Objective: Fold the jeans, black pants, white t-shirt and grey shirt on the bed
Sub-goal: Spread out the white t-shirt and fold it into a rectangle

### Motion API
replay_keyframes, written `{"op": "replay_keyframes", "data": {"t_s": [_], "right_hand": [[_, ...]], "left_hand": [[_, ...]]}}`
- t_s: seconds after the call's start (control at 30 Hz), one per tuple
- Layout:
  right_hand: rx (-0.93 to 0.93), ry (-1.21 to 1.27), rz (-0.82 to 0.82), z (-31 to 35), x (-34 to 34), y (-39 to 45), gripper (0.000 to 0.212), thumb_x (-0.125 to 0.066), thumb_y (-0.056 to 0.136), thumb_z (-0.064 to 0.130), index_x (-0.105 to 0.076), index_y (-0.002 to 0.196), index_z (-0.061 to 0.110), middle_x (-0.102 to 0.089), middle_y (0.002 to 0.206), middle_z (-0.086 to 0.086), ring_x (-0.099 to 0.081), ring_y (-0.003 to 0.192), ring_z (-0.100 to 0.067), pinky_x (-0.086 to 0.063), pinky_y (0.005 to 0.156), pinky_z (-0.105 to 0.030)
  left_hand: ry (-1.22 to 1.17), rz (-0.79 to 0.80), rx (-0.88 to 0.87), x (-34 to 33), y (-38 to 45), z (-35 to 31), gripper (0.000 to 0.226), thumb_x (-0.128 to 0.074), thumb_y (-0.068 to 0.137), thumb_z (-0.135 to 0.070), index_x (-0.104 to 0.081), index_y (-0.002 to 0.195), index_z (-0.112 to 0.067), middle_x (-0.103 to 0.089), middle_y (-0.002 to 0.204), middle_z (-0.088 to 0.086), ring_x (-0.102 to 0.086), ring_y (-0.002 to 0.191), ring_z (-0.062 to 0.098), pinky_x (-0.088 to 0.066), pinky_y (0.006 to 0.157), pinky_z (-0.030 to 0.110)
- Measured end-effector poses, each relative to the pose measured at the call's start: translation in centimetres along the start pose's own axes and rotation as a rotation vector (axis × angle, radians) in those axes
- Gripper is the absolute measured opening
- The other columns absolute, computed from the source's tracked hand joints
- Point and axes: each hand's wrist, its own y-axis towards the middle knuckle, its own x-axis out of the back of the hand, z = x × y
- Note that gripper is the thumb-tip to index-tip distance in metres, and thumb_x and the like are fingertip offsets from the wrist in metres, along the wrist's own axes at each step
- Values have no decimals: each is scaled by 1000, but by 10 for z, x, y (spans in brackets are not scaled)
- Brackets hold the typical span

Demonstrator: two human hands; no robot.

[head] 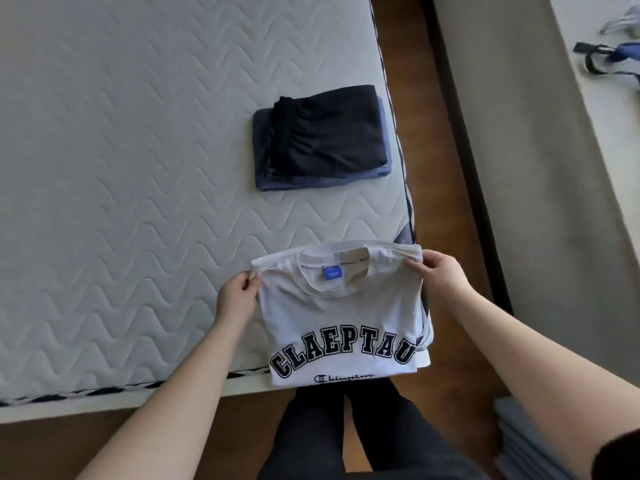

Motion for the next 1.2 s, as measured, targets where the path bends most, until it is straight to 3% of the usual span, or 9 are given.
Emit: {"op": "replay_keyframes", "data": {"t_s": [0.1, 0.23, 0.4, 0.6, 0.7, 0.77, 0.87, 1.0, 1.2], "right_hand": [[9, -37, -4, 6, -14, 43, 11, -73, 86, 31, -76, 94, 24, -76, 87, 4, -71, 87, -18, -56, 80, -36], [88, -150, -7, 11, -29, 103, 13, -73, 84, 39, -76, 91, 28, -72, 75, 12, -66, 71, -11, -52, 62, -27], [65, -157, -81, 11, -38, 158, 10, -74, 84, 36, -76, 86, 26, -74, 75, 3, -70, 72, -28, -55, 66, -40], [67, -230, -166, 16, -47, 195, 12, -76, 81, 40, -73, 77, 29, -63, 56, 19, -54, 55, 1, -36, 49, -12], [68, -312, -195, 17, -53, 208, 27, -74, 82, 41, -70, 72, 16, -63, 61, 5, -50, 58, -10, -36, 53, -25], [77, -386, -212, 19, -56, 214, 41, -73, 81, 41, -62, 68, 4, -52, 59, -7, -42, 58, -17, -28, 54, -30], [60, -438, -230, 20, -58, 217, 37, -73, 81, 43, -62, 72, 8, -54, 63, 1, -50, 65, -19, -32, 55, -30], [-64, -375, -234, 10, -64, 197, 44, -68, 84, 48, -61, 118, 21, -63, 96, 6, -61, 93, -19, -48, 76, -31], [-73, -482, -139, -47, -68, 105, 36, -63, 89, 47, -56, 113, 21, -63, 95, 3, -62, 85, -21, -55, 75, -41]], "left_hand": [[-87, -1, 21, -6, 38, -1, 34, -59, 95, -33, -58, 68, -13, -53, 59, 1, -46, 59, 17, -35, 58, 30], [-235, 27, 21, -14, 96, -3, 22, -66, 92, -25, -68, 86, -4, -68, 83, 17, -55, 73, 17, -43, 71, 35], [-318, 8, 42, -23, 164, -13, 12, -69, 89, -25, -71, 84, -14, -69, 86, 8, -57, 75, 18, -44, 73, 34], [-306, 40, 32, -35, 201, -17, 10, -69, 89, -21, -70, 82, -15, -72, 82, 5, -60, 71, 18, -46, 70, 29], [-261, 29, 30, -39, 211, -9, 17, -68, 89, -25, -69, 91, -8, -71, 91, 15, -60, 78, 21, -46, 76, 33], [-226, 27, 65, -39, 212, -3, 30, -68, 89, -31, -66, 106, -6, -71, 104, 14, -66, 91, 24, -52, 87, 37], [-210, 74, 177, -39, 201, 11, 40, -69, 89, -32, -61, 115, -4, -69, 111, 13, -67, 100, 30, -55, 90, 48], [-4, 276, 208, -34, 160, 40, 38, -67, 90, -35, -64, 102, 1, -71, 99, 18, -67, 82, 27, -56, 79, 40], [30, 371, 226, -43, 81, 86, 26, -70, 88, -30, -64, 106, -12, -72, 102, 5, -68, 86, 16, -53, 77, 28]]}}
